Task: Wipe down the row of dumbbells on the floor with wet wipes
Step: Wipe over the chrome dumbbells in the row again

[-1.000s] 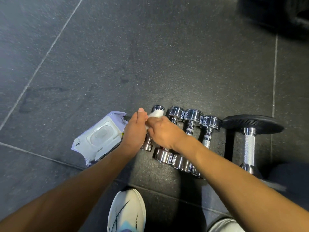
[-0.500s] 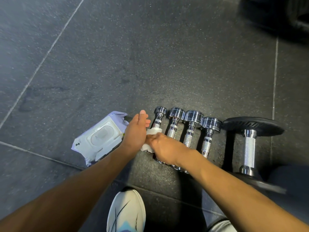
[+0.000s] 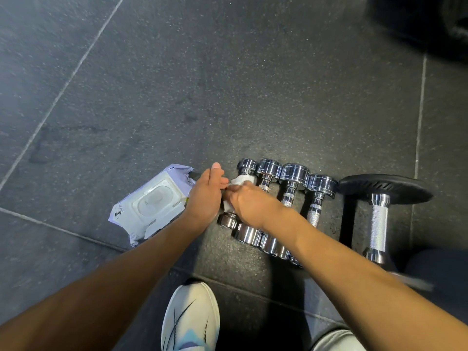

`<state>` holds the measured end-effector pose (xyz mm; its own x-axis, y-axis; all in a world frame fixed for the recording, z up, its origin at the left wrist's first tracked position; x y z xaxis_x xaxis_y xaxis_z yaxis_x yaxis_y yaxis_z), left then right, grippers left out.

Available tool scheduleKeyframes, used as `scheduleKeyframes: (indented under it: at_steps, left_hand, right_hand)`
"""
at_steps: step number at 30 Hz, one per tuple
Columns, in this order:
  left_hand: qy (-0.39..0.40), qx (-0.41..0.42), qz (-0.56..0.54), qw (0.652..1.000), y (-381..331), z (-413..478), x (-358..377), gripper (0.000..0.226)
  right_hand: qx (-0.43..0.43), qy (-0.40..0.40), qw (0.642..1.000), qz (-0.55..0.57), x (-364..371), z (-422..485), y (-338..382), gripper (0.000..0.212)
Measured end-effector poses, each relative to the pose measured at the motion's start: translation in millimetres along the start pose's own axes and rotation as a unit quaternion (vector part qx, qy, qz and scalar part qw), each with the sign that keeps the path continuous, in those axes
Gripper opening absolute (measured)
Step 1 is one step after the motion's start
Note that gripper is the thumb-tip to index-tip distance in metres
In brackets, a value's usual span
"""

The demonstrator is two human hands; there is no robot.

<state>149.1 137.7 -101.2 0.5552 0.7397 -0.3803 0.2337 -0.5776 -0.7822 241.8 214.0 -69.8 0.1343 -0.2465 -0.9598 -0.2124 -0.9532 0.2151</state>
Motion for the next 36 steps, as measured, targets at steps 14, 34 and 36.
scheduleKeyframes:
  at_steps: [14,34,36]
  left_hand:
    - [0.020,0.024,0.033,0.999,-5,-10,-1,0.050]
    - [0.046,0.026,0.046,0.998,-11,-16,3,0.051]
    - [0.050,0.032,0.057,0.997,-12,-18,2,0.052]
  right_hand:
    - [0.050,0.041,0.995,-0.078,-9,18,12,0.039]
    - [0.038,-0.095,0.995,0.015,5,-22,-21,0.047]
    - [0.062,-0.112,0.992,-0.011,2,-25,-24,0.055]
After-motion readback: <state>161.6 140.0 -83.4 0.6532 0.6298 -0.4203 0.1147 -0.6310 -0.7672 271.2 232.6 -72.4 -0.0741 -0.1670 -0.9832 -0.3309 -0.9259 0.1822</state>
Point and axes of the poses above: each hand's wrist, its own z-axis towards the middle knuckle, its own x-axis out of the palm, y = z × x, the point moved 3 cm from there along z, towards the middle knuckle, and after that the axes turned 15 degrees about -y, right-handed, at the moved point
